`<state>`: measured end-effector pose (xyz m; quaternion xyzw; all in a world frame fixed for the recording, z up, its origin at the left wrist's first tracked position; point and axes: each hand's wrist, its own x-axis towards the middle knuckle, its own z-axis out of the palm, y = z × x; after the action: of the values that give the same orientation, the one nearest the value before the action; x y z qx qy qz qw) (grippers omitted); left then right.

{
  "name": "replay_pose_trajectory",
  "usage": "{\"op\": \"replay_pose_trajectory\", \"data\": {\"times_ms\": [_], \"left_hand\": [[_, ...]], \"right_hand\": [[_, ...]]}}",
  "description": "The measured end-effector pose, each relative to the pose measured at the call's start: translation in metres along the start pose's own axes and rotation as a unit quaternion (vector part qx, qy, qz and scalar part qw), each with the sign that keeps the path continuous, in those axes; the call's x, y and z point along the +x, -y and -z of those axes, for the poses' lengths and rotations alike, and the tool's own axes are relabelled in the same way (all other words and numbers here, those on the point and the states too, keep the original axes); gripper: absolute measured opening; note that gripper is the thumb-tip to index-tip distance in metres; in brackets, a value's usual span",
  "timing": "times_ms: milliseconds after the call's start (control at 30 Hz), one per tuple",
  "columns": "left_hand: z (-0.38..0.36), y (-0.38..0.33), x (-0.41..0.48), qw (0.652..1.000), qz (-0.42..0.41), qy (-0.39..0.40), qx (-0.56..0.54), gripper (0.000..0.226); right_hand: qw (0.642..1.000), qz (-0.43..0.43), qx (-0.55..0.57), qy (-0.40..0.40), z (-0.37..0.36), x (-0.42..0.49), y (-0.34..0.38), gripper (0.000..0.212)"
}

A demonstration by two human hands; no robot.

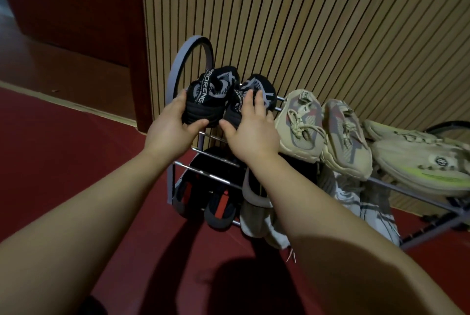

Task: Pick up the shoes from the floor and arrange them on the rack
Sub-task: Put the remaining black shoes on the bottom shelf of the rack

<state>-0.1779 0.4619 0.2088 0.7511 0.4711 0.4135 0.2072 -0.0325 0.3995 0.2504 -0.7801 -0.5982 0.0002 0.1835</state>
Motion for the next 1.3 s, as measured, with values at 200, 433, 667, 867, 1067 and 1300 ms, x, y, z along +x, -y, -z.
{"op": "replay_pose_trajectory", "data": {"times_ms": [200,433,667,867,1067,1300], "left_hand": [[0.002,0.01,-0.022,1.0,0.006,-0.003,-0.029,0.07],[0.022,0.056,-0.093,0.996,0.088,0.01,0.024,0.072],[0.042,0.136,-0.175,0.94,0.318,0.073,0.096,0.085],[0.065,0.181,-0.226,0.839,0.33,0.366,0.232,0.104],[0.06,0.201,-0.264,0.718,0.204,0.558,0.364,0.124],[0.045,0.203,-0.264,0.69,0.062,0.57,0.441,0.112]], "right_hand": [[0.998,0.017,0.05,-0.036,-0.018,-0.021,0.0,0.081],[0.987,0.116,0.022,-0.11,-0.067,-0.077,-0.002,0.077],[0.984,0.171,-0.02,0.052,-0.133,-0.132,0.006,0.08],[0.983,0.166,-0.019,0.082,-0.177,-0.16,0.015,0.08],[0.978,0.154,-0.025,0.142,-0.198,-0.178,0.008,0.083],[0.97,0.143,-0.024,0.196,-0.201,-0.184,-0.011,0.088]]}}
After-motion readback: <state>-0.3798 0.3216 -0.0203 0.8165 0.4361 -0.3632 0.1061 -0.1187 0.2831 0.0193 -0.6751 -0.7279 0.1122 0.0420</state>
